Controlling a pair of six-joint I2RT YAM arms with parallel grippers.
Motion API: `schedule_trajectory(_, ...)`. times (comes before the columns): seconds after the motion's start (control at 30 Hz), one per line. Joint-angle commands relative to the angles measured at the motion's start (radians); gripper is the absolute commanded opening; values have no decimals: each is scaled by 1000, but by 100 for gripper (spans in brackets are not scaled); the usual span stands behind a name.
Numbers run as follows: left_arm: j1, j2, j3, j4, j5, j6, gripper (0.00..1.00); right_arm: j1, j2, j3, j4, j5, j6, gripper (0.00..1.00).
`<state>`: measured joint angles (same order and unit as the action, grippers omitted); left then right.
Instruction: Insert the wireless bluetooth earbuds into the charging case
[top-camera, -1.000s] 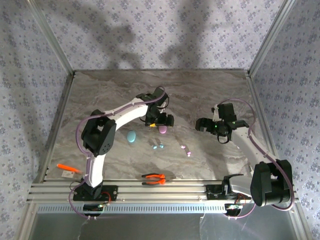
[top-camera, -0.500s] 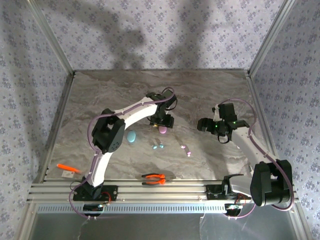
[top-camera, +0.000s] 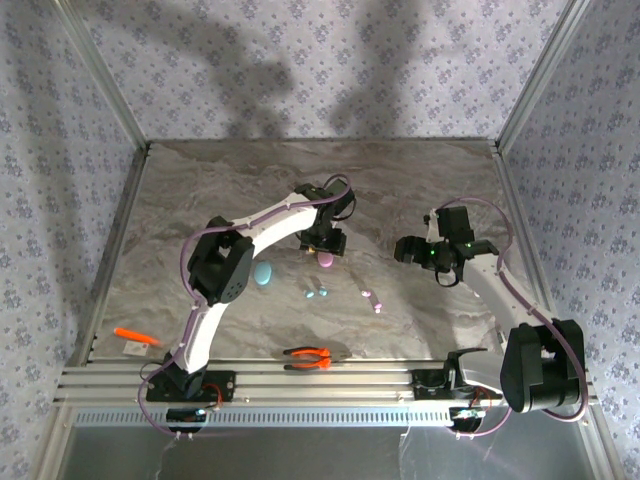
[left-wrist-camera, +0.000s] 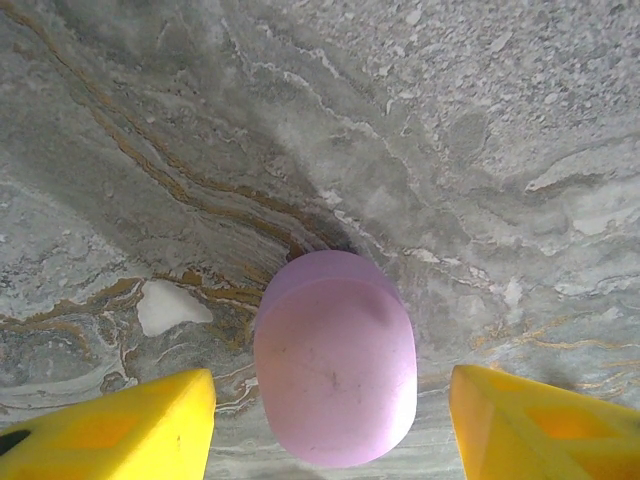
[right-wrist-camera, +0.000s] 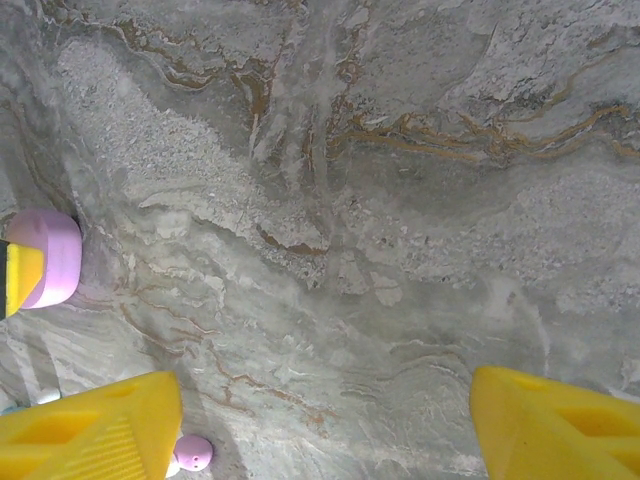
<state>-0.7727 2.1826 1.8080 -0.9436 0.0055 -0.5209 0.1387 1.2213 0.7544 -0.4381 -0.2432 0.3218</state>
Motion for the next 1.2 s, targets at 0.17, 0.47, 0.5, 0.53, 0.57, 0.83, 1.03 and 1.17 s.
schedule_trajectory(0.17,-4,47,41,-41,-17,-8,61,-6,-6,-4,-15,-19,0,77)
schedule_trajectory(0.47,-5,52,48,-53,-25,-8,58,-5,-3,-2,-13,-26,2,77)
schedule_trajectory(0.5,-5,52,48,-56,-28,-7,57,-6,-4,-2,-11,-28,1,77)
schedule_trajectory(0.53,-5,51,48,-58,-29,-7,56,-6,-4,-3,-12,-28,2,77)
schedule_trajectory(0.57,-5,49,48,-59,-31,-7,55,-6,-3,-1,-11,-27,2,77)
schedule_trajectory(0.83,-4,40,52,-65,-35,-8,48,-5,-3,-3,-10,-32,1,77)
schedule_trajectory(1.03,-4,32,52,-66,-30,-6,47,-7,-2,-4,-10,-36,2,77)
schedule_trajectory(1.17,-3,31,48,-60,-18,-4,48,-5,1,-4,-9,-39,1,78)
